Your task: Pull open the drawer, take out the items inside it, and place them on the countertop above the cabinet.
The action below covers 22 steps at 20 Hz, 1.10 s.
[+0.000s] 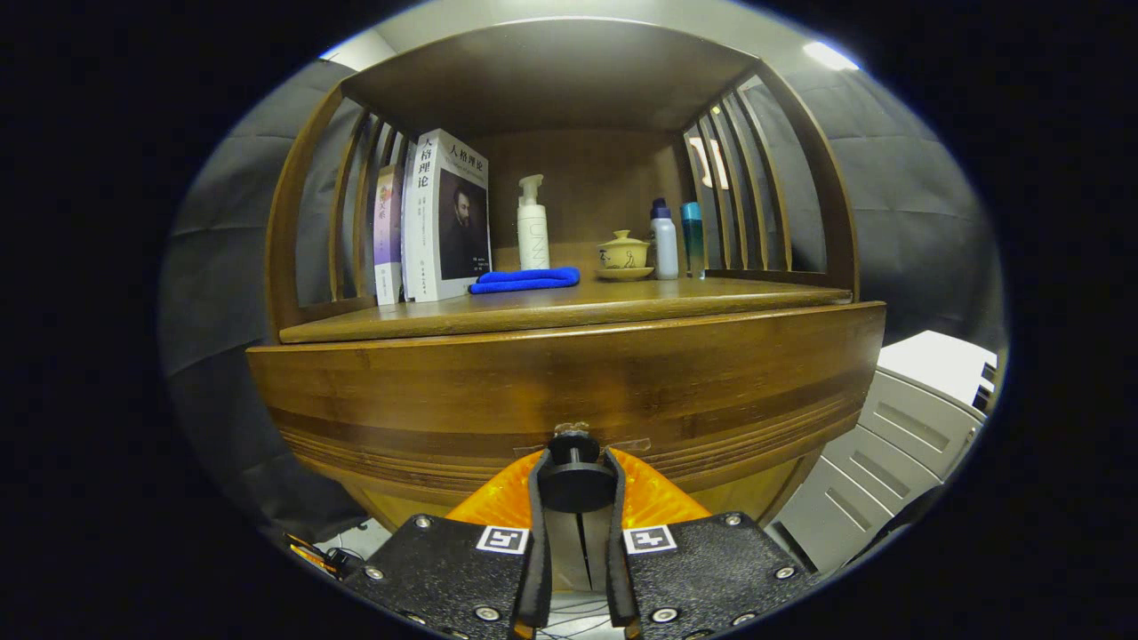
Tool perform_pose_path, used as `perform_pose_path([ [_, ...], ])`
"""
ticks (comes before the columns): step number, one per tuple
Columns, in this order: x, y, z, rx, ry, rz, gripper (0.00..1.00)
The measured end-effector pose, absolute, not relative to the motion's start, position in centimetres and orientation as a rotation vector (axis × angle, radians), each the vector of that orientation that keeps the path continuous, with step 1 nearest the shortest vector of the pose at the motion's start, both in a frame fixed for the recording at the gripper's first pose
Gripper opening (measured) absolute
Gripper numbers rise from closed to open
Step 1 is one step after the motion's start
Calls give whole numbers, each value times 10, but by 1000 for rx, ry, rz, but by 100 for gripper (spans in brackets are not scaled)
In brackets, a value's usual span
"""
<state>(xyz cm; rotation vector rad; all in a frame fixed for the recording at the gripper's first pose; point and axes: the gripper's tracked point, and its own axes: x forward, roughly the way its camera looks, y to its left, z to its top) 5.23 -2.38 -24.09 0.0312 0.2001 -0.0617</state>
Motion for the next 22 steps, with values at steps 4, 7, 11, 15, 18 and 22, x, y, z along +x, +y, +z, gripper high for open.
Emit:
perform_pose_path([
  [4,21,-24,-239,33,202,-59,25],
  [7,0,-24,-240,29,208,-57,25],
  [11,-27,-24,-243,39,222,-52,25],
  [15,-46,-20,-245,17,236,-44,25],
  [18,-62,-18,-245,31,243,-34,25],
  [22,-82,-18,-248,22,257,-32,26],
])
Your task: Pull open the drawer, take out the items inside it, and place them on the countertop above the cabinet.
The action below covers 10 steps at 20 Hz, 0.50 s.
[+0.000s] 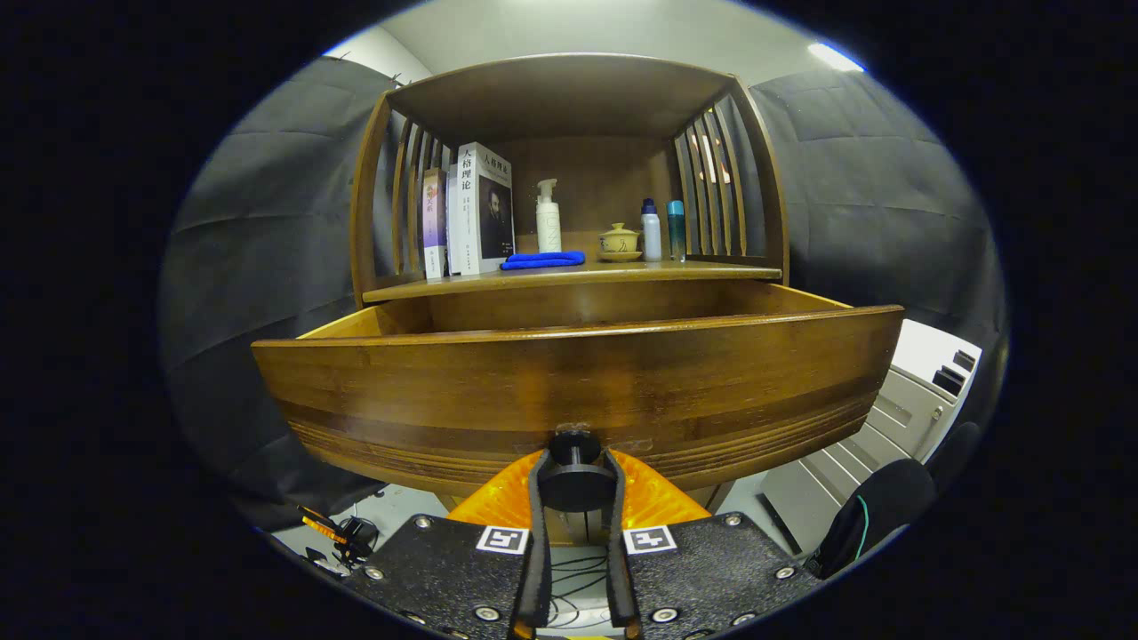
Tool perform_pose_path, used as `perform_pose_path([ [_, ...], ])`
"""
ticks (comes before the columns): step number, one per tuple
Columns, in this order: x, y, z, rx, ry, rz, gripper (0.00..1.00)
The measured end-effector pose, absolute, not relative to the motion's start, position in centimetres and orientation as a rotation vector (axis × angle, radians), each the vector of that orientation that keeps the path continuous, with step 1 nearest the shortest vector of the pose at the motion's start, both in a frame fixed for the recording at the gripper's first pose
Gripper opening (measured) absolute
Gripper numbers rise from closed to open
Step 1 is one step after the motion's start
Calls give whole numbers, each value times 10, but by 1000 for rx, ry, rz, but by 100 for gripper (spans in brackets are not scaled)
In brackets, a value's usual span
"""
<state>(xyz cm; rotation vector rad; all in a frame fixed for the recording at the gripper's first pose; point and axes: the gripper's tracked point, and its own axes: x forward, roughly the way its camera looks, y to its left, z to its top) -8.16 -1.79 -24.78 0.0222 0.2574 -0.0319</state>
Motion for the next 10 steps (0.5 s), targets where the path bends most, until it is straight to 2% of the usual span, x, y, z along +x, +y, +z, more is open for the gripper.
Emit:
perform_pose_path([
  [7,-96,-13,-250,-1,245,-25,27],
  [9,-95,-11,-251,-1,246,-15,35],
  [10,-97,-8,-250,-10,254,6,45],
])
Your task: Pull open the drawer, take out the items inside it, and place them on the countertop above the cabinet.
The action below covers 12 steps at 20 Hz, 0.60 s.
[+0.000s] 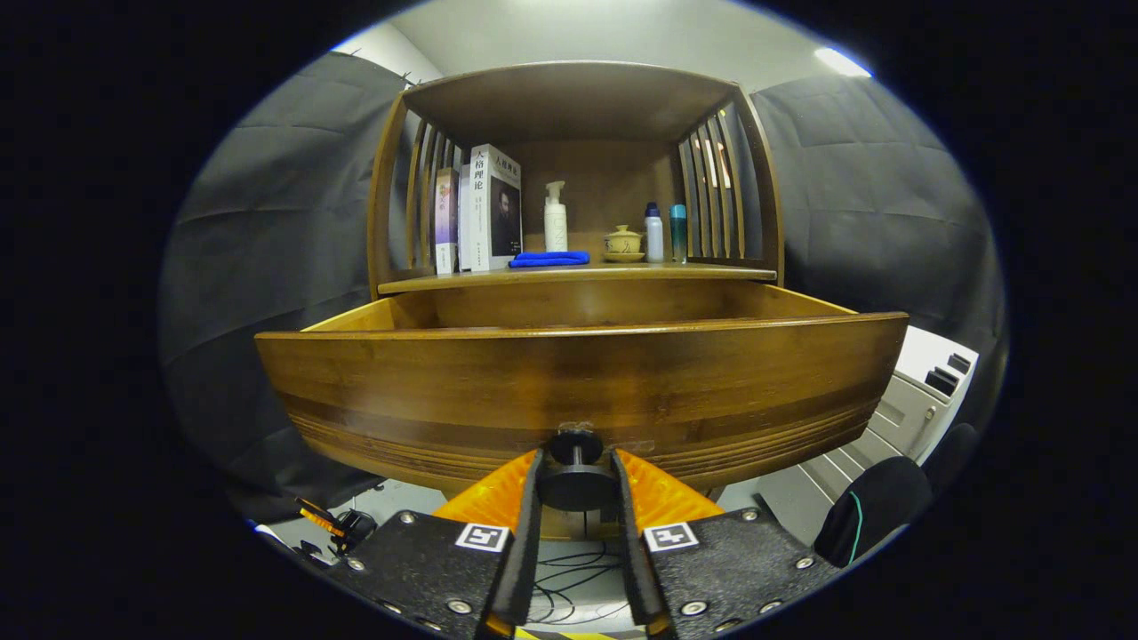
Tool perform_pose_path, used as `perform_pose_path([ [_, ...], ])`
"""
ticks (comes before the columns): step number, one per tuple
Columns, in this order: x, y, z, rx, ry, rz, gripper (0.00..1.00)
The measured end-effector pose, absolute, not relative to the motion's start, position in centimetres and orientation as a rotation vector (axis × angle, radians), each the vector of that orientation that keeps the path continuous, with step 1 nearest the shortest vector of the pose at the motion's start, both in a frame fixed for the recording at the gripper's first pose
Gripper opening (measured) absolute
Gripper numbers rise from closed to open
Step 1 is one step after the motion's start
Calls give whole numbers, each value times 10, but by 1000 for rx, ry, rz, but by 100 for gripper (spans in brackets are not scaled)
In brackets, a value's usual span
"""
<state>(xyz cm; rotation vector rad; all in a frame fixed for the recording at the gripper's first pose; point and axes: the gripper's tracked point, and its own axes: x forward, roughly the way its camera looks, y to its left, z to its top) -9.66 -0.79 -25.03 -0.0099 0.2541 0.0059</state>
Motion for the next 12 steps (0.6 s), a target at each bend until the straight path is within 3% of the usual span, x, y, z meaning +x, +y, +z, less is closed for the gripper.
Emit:
perform_pose_path([
  [5,-103,2,-203,-77,179,72,96],
  [12,-86,7,-134,-56,196,76,96],
])
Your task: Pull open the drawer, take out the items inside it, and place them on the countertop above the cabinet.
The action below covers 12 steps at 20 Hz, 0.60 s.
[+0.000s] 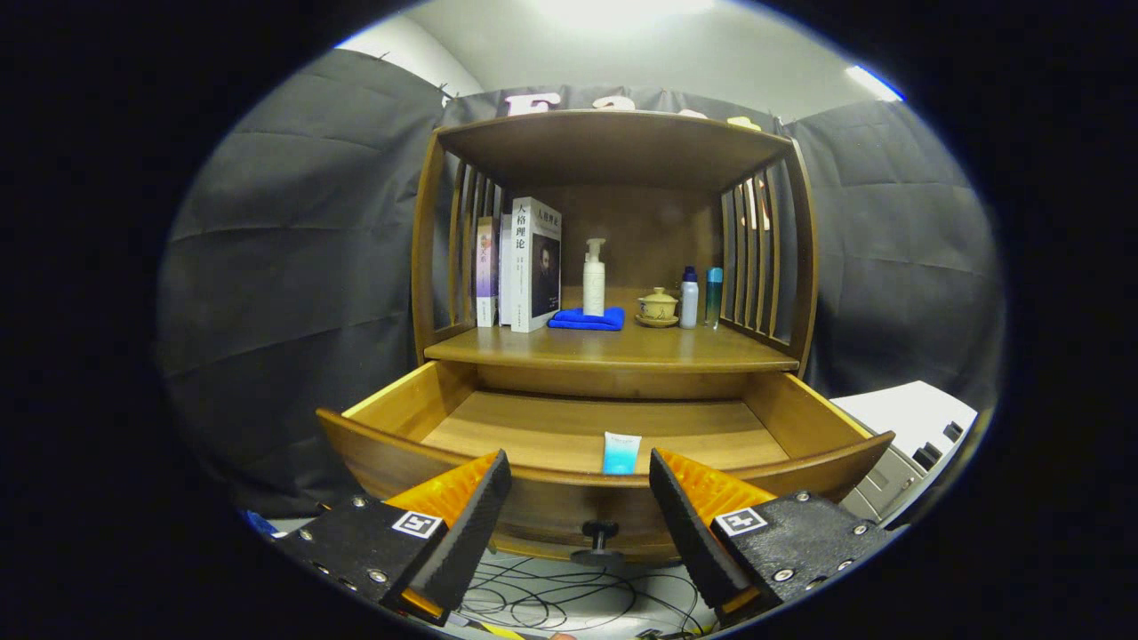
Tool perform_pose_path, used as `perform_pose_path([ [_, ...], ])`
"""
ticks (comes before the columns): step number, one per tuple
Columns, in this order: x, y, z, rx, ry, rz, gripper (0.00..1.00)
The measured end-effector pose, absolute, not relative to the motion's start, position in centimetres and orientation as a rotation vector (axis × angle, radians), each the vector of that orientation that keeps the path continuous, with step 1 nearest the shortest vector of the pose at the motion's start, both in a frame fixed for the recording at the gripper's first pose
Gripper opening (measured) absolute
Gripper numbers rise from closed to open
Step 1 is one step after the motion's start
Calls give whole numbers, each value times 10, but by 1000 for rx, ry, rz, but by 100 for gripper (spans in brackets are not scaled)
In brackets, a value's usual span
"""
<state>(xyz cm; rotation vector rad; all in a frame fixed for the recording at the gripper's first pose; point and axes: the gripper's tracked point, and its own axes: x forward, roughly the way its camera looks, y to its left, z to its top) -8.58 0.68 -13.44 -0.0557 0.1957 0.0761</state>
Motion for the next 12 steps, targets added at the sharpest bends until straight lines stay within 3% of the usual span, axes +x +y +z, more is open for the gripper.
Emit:
perform_pose_path([
  [6,-35,-14,-99,-68,291,-7,96],
  [12,14,-38,-128,-17,524,-122,96],
])
